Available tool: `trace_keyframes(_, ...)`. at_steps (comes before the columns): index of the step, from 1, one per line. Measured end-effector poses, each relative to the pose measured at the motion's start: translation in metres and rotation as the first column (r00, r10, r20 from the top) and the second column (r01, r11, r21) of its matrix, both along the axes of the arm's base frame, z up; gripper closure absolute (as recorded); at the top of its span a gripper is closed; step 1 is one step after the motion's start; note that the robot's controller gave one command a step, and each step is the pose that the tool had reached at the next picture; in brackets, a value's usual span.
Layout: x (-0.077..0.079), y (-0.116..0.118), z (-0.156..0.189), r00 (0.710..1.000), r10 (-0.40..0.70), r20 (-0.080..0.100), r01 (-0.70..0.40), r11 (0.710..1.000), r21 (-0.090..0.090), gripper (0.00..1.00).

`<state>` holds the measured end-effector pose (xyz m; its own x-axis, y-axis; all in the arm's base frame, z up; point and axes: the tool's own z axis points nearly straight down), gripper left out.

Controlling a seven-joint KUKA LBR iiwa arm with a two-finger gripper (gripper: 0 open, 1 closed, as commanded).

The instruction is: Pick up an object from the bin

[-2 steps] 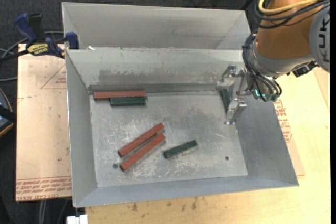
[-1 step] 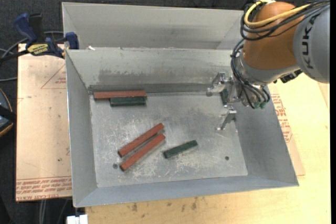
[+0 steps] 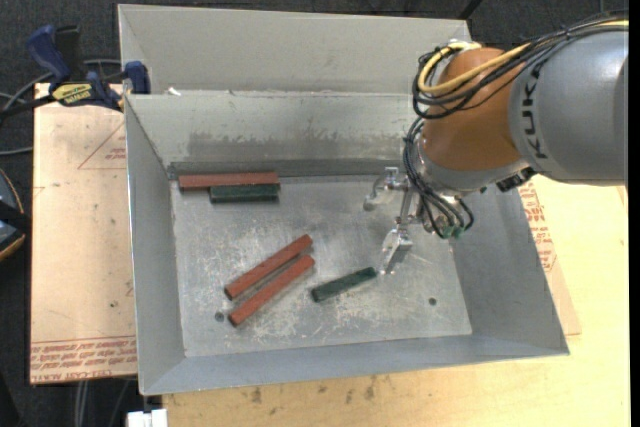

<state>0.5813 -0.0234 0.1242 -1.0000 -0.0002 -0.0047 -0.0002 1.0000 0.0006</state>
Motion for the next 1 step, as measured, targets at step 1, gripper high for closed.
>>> trace_keyframes(1,0.0211,0.0300,-0.0454,0.974,0.224,0.012,-0.224,0.974,-0.001,1.00)
